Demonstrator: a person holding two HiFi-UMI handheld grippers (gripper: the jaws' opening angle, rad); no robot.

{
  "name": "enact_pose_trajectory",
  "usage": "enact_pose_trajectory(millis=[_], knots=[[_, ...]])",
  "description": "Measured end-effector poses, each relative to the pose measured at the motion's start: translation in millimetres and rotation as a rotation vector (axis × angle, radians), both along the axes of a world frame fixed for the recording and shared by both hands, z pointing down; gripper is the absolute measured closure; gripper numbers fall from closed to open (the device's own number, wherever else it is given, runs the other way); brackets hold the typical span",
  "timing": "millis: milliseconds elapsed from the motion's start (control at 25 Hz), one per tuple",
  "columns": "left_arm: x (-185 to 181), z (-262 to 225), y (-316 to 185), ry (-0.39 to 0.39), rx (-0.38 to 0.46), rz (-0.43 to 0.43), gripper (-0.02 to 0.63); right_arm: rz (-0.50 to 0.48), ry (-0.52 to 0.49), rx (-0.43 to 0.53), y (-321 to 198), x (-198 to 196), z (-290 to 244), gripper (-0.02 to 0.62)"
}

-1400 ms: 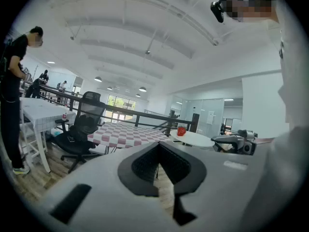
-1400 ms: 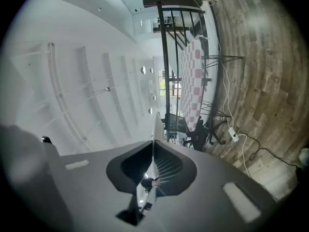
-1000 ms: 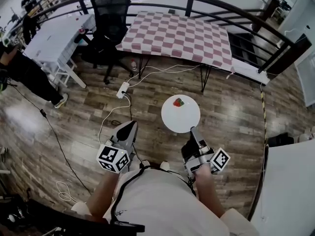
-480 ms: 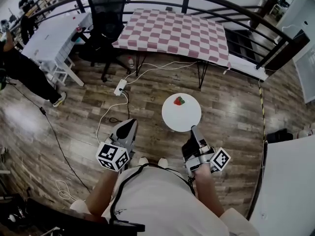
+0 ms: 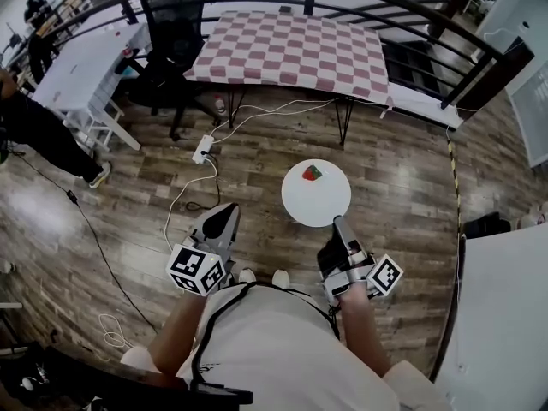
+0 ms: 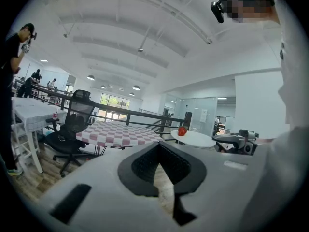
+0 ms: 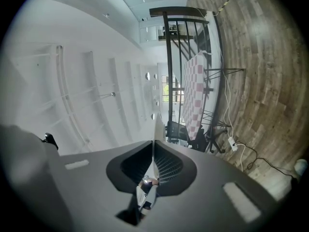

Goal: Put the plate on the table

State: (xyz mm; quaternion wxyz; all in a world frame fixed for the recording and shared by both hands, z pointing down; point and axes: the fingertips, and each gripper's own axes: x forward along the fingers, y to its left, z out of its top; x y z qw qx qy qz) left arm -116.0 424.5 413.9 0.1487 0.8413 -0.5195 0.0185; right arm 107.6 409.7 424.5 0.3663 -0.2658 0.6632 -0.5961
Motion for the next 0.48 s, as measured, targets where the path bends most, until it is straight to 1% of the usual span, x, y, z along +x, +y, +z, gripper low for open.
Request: enact_pose_trajectory(millis=[240, 480], knots=[[26.5, 3.3, 5.2, 0.0, 0.001, 0.008, 0.6, 0.013, -0.004, -0.004, 7.2, 28.2, 6.4, 0.575], [45.5, 6.1, 12.7, -0.002, 0.0, 0.007, 0.6, 0.018, 0.0, -0.007, 14.7, 49.4, 11.9, 0.575]])
